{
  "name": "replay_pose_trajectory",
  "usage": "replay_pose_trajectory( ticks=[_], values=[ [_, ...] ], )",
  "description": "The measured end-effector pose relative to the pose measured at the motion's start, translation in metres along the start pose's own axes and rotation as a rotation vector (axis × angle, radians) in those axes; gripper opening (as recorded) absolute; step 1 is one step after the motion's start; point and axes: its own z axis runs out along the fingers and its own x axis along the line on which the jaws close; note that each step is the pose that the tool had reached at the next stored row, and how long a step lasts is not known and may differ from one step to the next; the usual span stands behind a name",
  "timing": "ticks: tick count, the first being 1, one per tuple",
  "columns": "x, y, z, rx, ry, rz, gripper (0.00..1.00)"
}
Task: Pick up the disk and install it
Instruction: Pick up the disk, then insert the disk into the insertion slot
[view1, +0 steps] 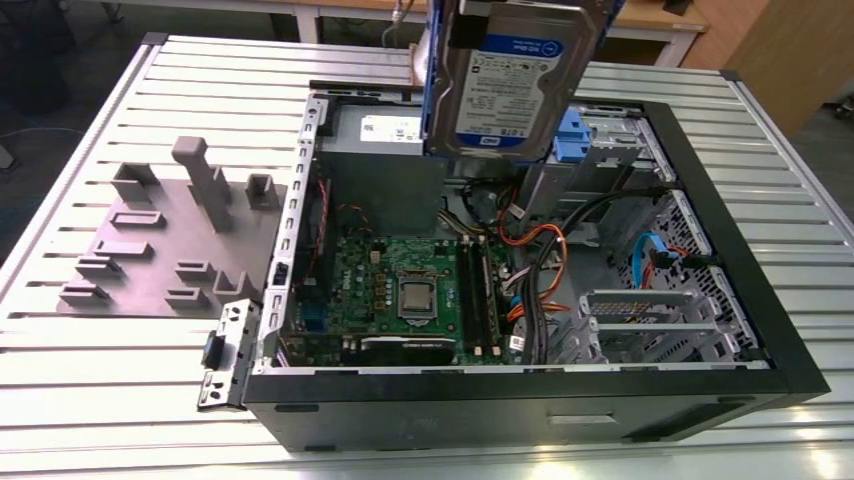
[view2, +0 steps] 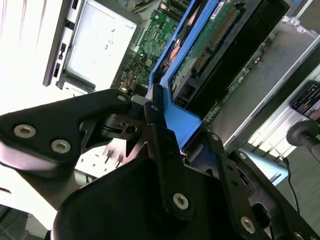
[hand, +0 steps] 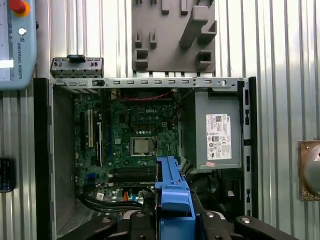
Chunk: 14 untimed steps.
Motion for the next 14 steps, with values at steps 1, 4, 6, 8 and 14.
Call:
replay_pose_trajectory(
  ticks=[1,4,6,8,14],
  values=[
    [-0.0001,-0.0017,0.0000,0.0000,0.0003,0.000,0.37],
    [0.0011,-0.0054,-0.0001,0.0000,0.0007,0.000,0.37],
    [0.0034,-0.0069,-0.0002,0.0000,0.0007,0.000,0.37],
    [0.0053,-0.0078,-0.0001,-0.0001,0.0006,-0.001,0.37],
    [0.0058,-0.0084,0.0000,-0.0003,0.0007,-0.004,0.37]
  ],
)
